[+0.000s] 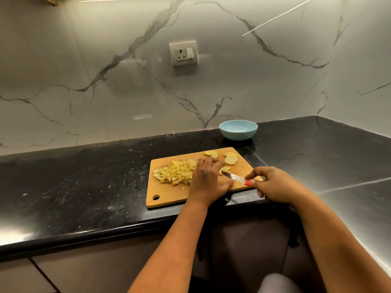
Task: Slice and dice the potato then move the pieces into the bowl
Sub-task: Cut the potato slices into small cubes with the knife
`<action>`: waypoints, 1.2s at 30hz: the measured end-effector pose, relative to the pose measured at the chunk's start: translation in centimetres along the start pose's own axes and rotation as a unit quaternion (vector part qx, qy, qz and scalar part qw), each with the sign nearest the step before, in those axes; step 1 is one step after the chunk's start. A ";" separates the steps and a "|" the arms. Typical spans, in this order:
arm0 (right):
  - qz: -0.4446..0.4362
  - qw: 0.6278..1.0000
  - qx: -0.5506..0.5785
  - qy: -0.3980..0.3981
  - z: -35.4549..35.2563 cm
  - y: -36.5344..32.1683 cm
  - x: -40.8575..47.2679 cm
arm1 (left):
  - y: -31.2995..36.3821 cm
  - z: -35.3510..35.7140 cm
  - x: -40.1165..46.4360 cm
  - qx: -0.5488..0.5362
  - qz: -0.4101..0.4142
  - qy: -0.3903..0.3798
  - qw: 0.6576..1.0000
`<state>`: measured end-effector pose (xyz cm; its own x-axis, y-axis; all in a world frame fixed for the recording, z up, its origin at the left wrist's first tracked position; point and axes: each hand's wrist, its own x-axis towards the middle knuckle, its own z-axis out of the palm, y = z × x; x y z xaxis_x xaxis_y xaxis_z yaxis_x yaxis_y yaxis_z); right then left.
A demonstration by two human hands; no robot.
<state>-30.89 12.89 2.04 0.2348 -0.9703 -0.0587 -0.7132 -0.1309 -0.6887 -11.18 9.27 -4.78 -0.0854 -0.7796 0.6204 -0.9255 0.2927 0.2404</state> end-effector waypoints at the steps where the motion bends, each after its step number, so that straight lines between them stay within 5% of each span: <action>1: -0.001 1.000 -0.001 -0.022 -0.4 -0.5 0.0 | 0.0 0.0 0.1 0.001 -0.005 0.005 1.000; 5: -0.007 0.994 0.034 -0.103 -5.0 -1.3 0.5 | -0.2 -0.1 0.1 -0.053 -0.066 0.095 0.992; 8: -0.005 0.996 0.040 -0.076 -8.4 -0.8 2.4 | -0.1 -0.2 0.0 -0.050 -0.091 0.118 0.988; 16: -0.012 0.990 0.124 0.070 -1.0 5.2 7.8 | 2.8 0.7 2.5 0.006 -0.066 -0.113 0.991; 20: -0.045 0.978 0.131 0.156 1.1 4.9 9.1 | 2.8 1.7 4.3 0.041 -0.064 -0.158 0.985; 32: -0.141 0.962 0.048 0.227 3.2 5.0 9.5 | -2.2 0.4 4.6 0.160 -0.074 -0.059 0.983; 36: -0.134 0.963 0.057 0.225 3.0 5.0 9.7 | -3.3 -1.1 5.0 0.070 -0.121 0.005 0.990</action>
<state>-30.18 3.48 -4.12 0.0719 -0.8984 0.4332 -0.5829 -0.3903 -0.7127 -8.09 5.03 -1.62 0.1487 -0.8119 0.5646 -0.9603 0.0177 0.2784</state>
